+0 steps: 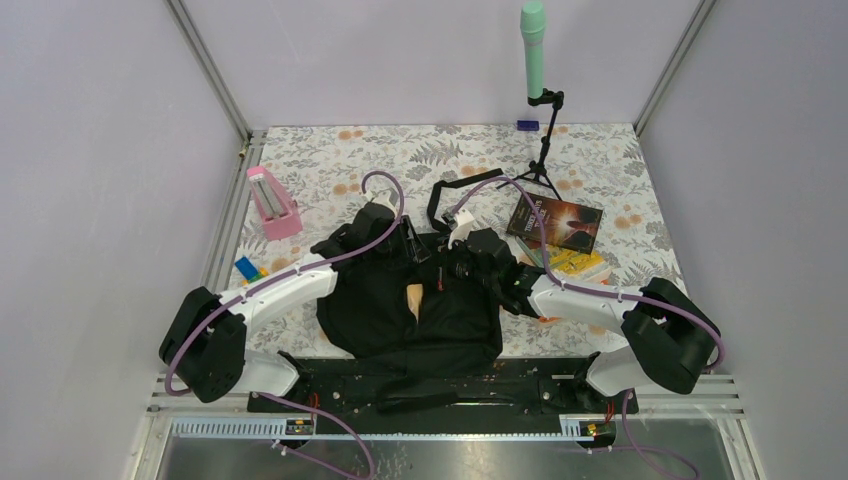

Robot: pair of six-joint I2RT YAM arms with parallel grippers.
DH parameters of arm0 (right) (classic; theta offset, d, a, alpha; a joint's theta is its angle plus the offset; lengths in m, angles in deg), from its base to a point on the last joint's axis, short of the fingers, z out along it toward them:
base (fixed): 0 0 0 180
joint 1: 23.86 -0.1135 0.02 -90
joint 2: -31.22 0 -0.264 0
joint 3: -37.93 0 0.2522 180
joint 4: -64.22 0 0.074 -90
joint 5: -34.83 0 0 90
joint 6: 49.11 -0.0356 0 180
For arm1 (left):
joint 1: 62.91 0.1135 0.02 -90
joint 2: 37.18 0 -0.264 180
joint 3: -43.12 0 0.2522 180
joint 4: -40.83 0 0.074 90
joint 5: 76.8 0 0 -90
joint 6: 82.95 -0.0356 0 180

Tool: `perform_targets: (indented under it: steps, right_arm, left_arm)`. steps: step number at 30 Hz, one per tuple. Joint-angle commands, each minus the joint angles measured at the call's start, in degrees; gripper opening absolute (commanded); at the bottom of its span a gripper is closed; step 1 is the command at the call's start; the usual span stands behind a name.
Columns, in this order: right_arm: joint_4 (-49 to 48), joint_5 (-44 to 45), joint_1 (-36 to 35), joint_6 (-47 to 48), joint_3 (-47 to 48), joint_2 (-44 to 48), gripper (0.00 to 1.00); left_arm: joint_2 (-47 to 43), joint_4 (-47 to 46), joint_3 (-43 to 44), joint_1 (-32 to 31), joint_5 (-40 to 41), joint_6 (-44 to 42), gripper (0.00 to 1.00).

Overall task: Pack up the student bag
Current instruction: Zip the student bag at the center of the board.

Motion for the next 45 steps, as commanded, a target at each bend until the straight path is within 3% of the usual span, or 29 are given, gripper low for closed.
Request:
perform_targets:
  steps: [1, 5, 10, 21, 45]
  right_arm:
    - [-2.57, -0.36, -0.80, 0.11, 0.11, 1.14, 0.00]
    - [-2.51, -0.42, -0.80, 0.22, -0.15, 1.69, 0.00]
    - [-1.90, -0.32, -0.87, -0.07, -1.01, 2.61, 0.00]
    - [-0.24, 4.34, -2.25, -6.24, -2.65, 3.39, 0.00]
    - [1.73, 5.64, -7.59, -9.07, -3.08, 0.46, 0.00]
  left_arm:
    - [-0.31, 0.34, -0.84, -0.46, -0.09, 1.50, 0.39]
    - [2.47, -0.30, -0.65, -0.43, -0.36, 1.03, 0.31]
    - [4.55, -0.77, 2.42, -0.25, 1.40, -0.89, 0.00]
    - [0.41, -7.28, 4.55, 3.64, 9.39, -2.45, 0.00]
    - [1.98, -10.61, 5.24, 10.84, 7.57, -3.57, 0.00]
